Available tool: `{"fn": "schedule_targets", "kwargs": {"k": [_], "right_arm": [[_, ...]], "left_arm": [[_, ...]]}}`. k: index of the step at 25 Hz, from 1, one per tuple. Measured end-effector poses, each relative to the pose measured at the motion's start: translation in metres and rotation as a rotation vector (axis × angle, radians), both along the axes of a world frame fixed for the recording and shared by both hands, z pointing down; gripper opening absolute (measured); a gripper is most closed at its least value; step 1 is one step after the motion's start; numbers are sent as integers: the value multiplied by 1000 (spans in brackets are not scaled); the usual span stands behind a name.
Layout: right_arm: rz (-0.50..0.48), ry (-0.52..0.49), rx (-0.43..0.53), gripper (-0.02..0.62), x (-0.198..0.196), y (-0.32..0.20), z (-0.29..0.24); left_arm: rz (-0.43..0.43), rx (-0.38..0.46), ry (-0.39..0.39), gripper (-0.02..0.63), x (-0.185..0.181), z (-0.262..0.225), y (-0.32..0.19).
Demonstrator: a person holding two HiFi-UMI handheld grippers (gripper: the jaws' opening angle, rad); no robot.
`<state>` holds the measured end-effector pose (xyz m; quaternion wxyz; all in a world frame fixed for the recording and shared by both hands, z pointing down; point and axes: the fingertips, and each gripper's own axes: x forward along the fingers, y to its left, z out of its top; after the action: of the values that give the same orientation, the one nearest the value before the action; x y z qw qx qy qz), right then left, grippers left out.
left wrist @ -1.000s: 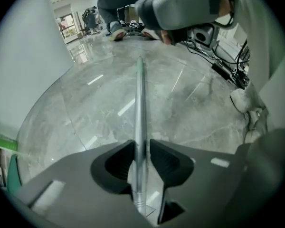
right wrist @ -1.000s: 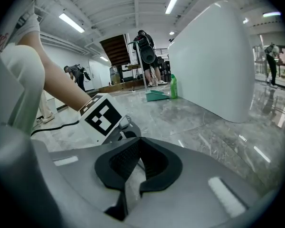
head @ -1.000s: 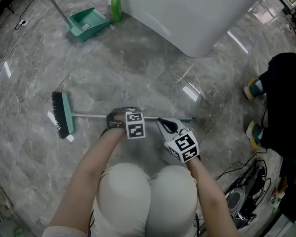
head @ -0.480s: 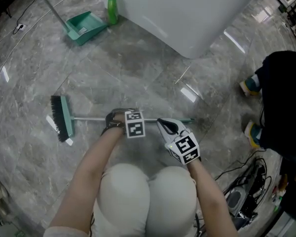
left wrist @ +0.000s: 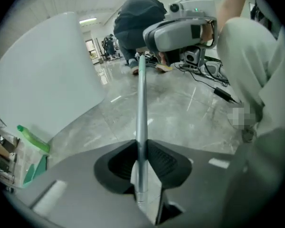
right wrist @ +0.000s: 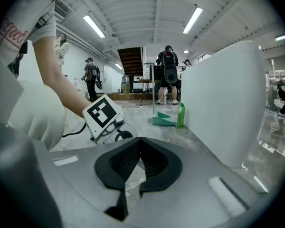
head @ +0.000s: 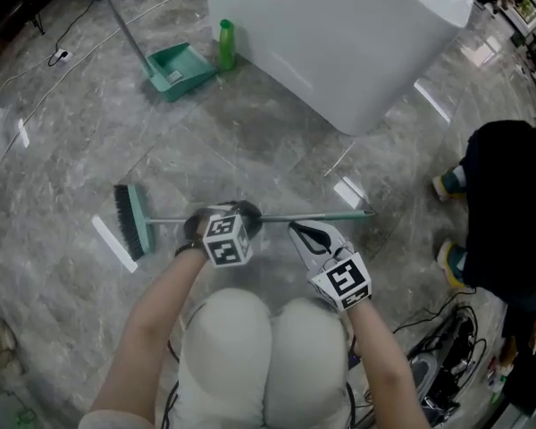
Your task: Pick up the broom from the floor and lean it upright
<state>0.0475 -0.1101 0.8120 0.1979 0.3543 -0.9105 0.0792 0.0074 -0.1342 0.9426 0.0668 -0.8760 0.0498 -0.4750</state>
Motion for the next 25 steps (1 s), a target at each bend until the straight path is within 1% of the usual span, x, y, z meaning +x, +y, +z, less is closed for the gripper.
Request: {"fn": "schedule_targets", "kwargs": {"k": [4, 8, 13, 17, 20, 25], "right_arm": [[-11, -31, 50, 3, -6, -14, -32], [-17, -62, 80, 3, -11, -26, -58], [0, -94, 95, 3, -13, -35, -96], [21, -121, 70, 3, -15, -31, -139], [26, -126, 56, 3, -17, -28, -171], [10, -112, 52, 3, -24, -30, -209]], "left_arm": [[-69, 76, 91, 75, -9, -47, -21], [-172, 131, 221, 75, -17, -97, -46], [-295, 168, 380, 74, -21, -161, -66], [-350, 158, 494, 74, -27, -210, -67], [-392, 169, 540, 73, -34, -240, -65], [-489, 183, 576, 74, -47, -267, -72]]}}
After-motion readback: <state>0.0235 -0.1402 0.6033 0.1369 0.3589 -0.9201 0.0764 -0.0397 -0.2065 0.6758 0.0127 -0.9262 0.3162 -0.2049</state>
